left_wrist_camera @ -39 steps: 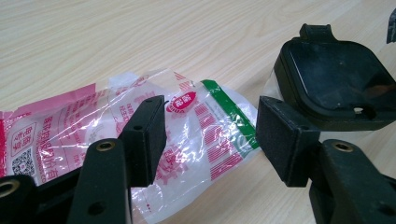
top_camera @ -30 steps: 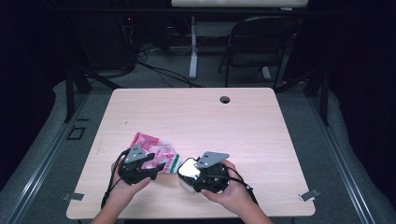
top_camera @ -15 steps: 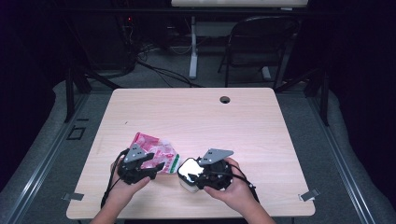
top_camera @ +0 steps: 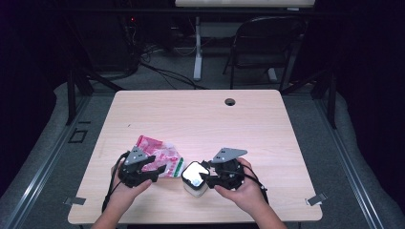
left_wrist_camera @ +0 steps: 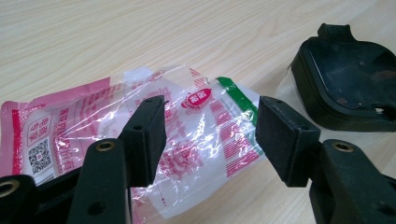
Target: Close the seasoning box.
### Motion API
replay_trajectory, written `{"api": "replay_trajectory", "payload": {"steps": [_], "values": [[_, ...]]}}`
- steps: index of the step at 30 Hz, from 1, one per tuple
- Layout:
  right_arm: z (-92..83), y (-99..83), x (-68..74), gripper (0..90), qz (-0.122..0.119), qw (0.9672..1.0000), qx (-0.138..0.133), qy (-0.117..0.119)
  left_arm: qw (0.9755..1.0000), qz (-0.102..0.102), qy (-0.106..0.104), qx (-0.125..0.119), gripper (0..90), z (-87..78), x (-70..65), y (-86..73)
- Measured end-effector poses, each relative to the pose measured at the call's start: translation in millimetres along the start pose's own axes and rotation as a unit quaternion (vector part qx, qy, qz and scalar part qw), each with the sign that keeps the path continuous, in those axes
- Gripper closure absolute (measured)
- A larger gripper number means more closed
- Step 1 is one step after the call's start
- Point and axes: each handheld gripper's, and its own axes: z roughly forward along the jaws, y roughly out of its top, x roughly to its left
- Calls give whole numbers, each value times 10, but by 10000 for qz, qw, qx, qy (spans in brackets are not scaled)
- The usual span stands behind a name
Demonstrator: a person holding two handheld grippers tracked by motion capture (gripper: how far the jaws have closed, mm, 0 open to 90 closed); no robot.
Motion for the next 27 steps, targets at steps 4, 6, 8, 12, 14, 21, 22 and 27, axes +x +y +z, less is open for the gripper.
{"api": "replay_trajectory", "payload": {"steps": [4, 6, 8, 12, 14, 21, 22, 27], "values": [[-31, -11, -65, 479, 92, 9999, -39, -73, 10000, -20, 11, 26, 426, -2, 31, -8], [-45, -24, -111, 479, 165, 9998, -67, -111, 10000, -60, 26, 14, 426, 0, 44, -15], [-57, -41, -161, 479, 226, 9996, -54, -161, 10000, -75, 57, 28, 426, 2, 63, -22], [-60, -80, -254, 479, 373, 9989, -60, -267, 9998, -158, 115, 45, 426, 8, 121, -48], [-62, -101, -300, 479, 475, 9983, -71, -331, 9997, -208, 144, 39, 426, 7, 156, -63], [-44, -175, -440, 480, 747, 9959, -19, -502, 9991, -349, 252, 56, 425, 7, 255, -104], [-38, -187, -454, 479, 784, 9956, 22, -506, 9990, -365, 263, 65, 425, 8, 266, -109], [-13, -219, -494, 479, 834, 9950, 90, -538, 9986, -413, 313, 87, 424, 12, 309, -130]]}}
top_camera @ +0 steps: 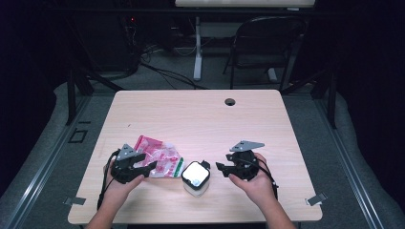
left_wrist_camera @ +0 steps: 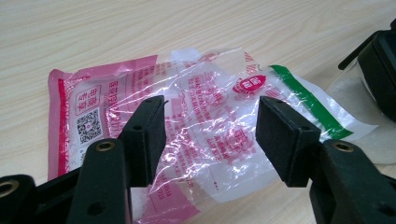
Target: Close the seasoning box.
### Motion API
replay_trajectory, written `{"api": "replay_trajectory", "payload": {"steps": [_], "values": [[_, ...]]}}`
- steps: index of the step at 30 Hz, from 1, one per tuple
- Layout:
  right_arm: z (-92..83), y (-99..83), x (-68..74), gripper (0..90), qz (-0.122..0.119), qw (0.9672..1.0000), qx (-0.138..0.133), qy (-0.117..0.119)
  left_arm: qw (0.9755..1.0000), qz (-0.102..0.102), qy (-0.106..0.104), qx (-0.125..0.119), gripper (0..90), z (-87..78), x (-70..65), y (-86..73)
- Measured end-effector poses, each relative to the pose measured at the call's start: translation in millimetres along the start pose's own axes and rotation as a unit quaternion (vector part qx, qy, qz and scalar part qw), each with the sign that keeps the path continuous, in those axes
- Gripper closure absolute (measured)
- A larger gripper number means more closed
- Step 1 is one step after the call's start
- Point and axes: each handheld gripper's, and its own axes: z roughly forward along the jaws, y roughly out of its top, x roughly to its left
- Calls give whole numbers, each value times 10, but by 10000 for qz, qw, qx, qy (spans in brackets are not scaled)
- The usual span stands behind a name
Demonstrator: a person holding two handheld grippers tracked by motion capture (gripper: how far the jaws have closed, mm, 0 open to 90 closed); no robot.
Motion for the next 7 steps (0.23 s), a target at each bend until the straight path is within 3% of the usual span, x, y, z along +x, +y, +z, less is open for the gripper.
{"api": "replay_trajectory", "payload": {"steps": [7], "values": [[23, -31, -22, 471, 37, 9999, 109, -92, 9999, -102, 72, -31, 424, -1, 69, -3]]}}
